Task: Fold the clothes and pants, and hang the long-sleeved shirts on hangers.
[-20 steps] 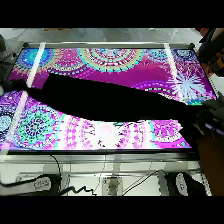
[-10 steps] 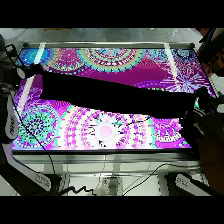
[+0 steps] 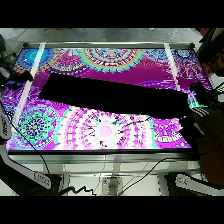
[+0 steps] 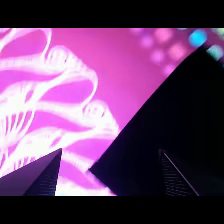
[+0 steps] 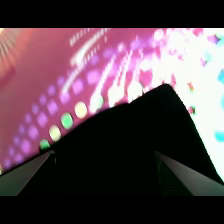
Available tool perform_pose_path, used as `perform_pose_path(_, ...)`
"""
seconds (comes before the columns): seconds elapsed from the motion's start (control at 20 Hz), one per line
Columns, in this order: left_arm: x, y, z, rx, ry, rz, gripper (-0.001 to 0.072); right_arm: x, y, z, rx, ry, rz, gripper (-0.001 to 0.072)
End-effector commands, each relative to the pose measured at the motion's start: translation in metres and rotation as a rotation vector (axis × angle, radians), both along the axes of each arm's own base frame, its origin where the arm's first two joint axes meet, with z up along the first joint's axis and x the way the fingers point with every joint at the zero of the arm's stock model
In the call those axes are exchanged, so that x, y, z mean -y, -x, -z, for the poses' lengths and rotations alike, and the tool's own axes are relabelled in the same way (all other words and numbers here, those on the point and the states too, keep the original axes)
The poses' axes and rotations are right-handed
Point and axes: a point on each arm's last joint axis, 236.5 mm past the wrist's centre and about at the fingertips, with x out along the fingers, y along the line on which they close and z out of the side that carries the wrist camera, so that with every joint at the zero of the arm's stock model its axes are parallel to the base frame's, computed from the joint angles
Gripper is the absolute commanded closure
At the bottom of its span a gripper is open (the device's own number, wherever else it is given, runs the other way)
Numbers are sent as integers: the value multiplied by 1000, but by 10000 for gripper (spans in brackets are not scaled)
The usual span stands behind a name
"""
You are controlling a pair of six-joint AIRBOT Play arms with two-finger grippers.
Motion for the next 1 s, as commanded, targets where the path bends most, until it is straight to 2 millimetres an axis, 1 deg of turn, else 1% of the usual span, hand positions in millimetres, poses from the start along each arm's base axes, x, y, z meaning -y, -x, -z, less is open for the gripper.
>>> perform_pose_path(0.0, 25, 41, 40, -165, 328, -57, 89, -12, 7, 7, -54, 14, -87, 25)
perform_pose_path(0.05, 34, 35, 46, -149, 405, -65, 105, -13, 7, 7, -54, 14, -87, 25)
perform_pose_path(0.15, 49, 23, 62, -134, 487, -70, 103, -13, 7, 7, -54, 14, -87, 25)
perform_pose_path(0.2, 57, 19, 73, -141, 502, -66, 88, -12, 7, 7, -54, 14, -87, 25)
perform_pose_path(0.3, 75, 9, 96, -153, 506, -49, 86, -12, 7, 7, -54, 14, -87, 25)
perform_pose_path(0.35, 81, 1, 103, -140, 496, -45, 86, -12, 7, 7, -53, 13, -86, 26)
perform_pose_path(0.5, 94, -24, 112, -72, 472, -65, 86, -13, 7, 7, -53, 13, -86, 26)
perform_pose_path(0.55, 94, -32, 111, -41, 459, -69, 86, -13, 7, 7, -53, 13, -87, 26)
perform_pose_path(0.6, 93, -41, 108, -2, 441, -73, 107, -12, 7, 7, -54, 13, -87, 26)
perform_pose_path(0.65, 89, -49, 104, 34, 427, -82, 169, -12, 7, 7, -54, 13, -87, 26)
perform_pose_path(0.7, 85, -54, 101, 63, 414, -90, 284, -13, 7, 7, -54, 13, -87, 26)
perform_pose_path(0.75, 82, -58, 98, 83, 405, -96, 446, -13, 7, 7, -54, 13, -87, 27)
perform_pose_path(0.8, 80, -61, 95, 98, 394, -93, 706, -13, 7, 8, -57, 11, -90, 71)
perform_pose_path(0.85, 79, -62, 86, 113, 360, -48, 699, -14, 8, 8, -61, 10, -94, 221)
perform_pose_path(0.9, 76, -63, 72, 131, 307, 16, 700, -15, 9, 9, -64, 28, -116, 343)
perform_pose_path(0.95, 76, -61, 56, 143, 255, 80, 700, -16, 9, 8, -64, 62, -153, 401)
